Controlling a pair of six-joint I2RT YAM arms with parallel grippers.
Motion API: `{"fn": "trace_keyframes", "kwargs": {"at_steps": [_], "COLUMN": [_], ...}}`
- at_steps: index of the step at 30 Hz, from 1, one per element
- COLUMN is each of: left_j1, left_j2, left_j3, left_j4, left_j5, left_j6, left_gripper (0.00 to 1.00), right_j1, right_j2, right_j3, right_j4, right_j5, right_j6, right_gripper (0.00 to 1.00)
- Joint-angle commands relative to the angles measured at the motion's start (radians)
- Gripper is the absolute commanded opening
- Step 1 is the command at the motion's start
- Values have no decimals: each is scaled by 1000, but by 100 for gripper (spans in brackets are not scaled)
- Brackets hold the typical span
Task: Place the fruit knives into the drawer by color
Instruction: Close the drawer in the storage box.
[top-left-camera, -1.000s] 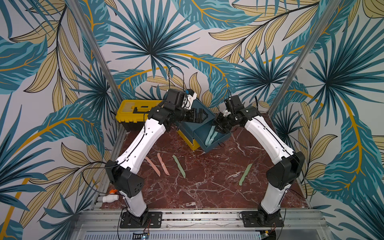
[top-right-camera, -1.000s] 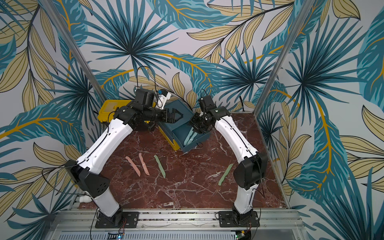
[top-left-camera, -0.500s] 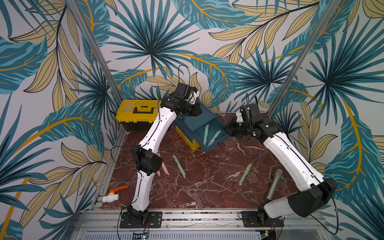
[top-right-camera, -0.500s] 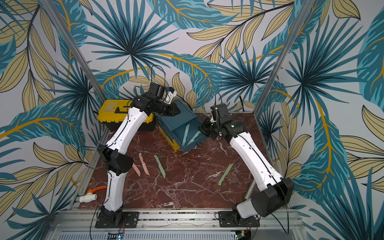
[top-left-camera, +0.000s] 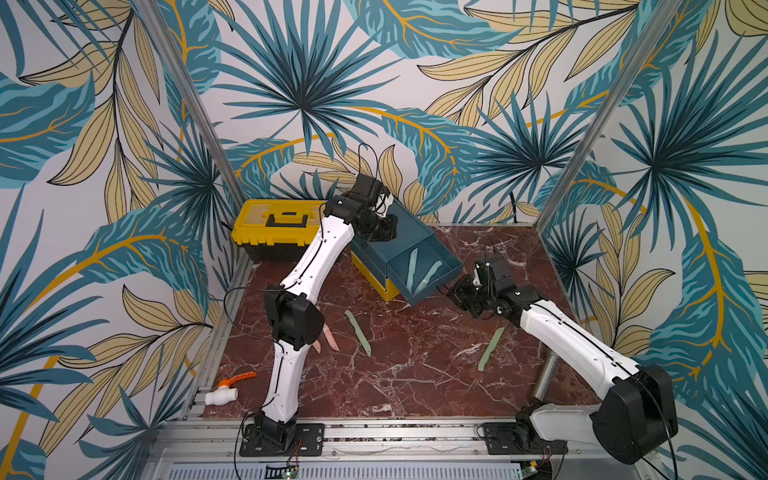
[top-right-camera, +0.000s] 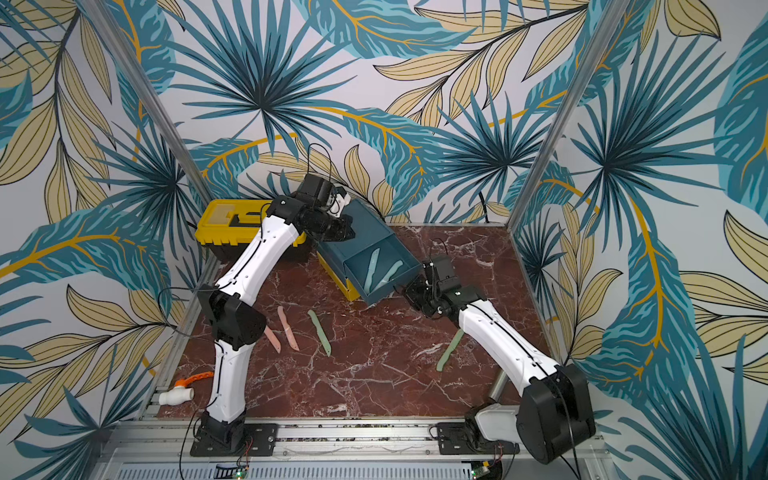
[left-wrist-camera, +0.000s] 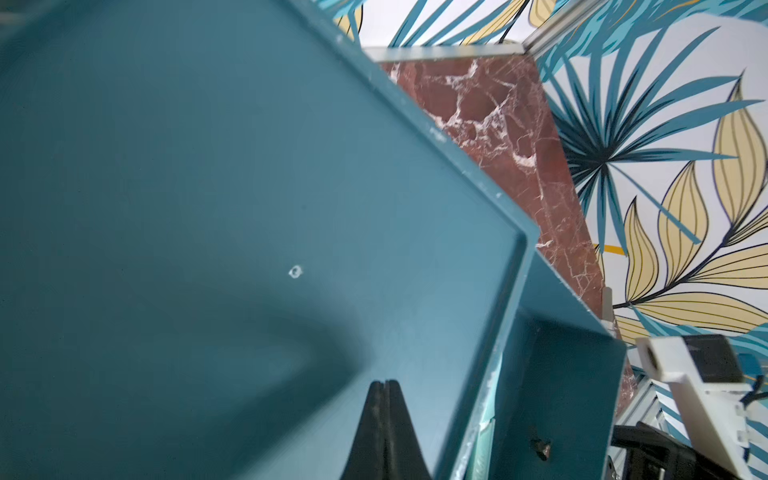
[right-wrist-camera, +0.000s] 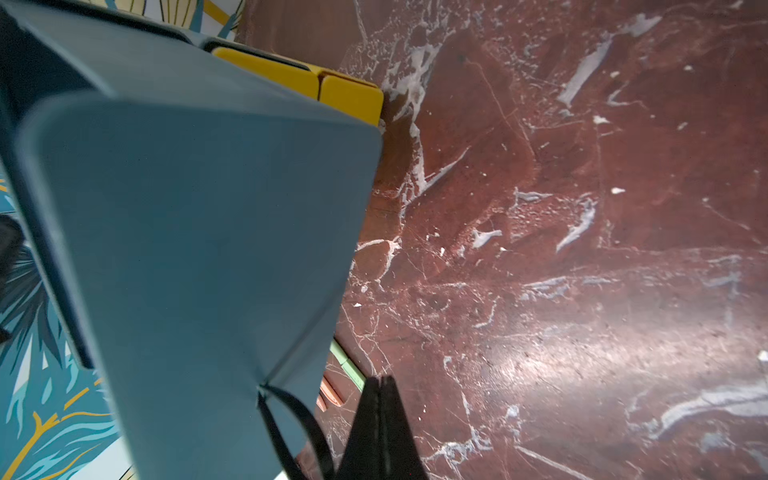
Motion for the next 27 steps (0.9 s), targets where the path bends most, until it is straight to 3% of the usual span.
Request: {"fn": "trace_keyframes", "kwargs": {"at_steps": [1,9,27], "left_j1": [8,15,19], "left_j2": [13,9,5], "left_j3": [-27,-85,-136], "left_j4": [8,24,48], "left_j5": [9,25,48], "left_j6": [2,8,0], "left_gripper": [0,0,0], "right_j1": [-7,-7,-6], "right_j2": [28,136,493], "right_j3": [15,75,407], "right_j4": [68,147,192], "right_j5": [11,-16,-119], "right_j6": [7,0,-6], "right_gripper": [0,0,0]}}
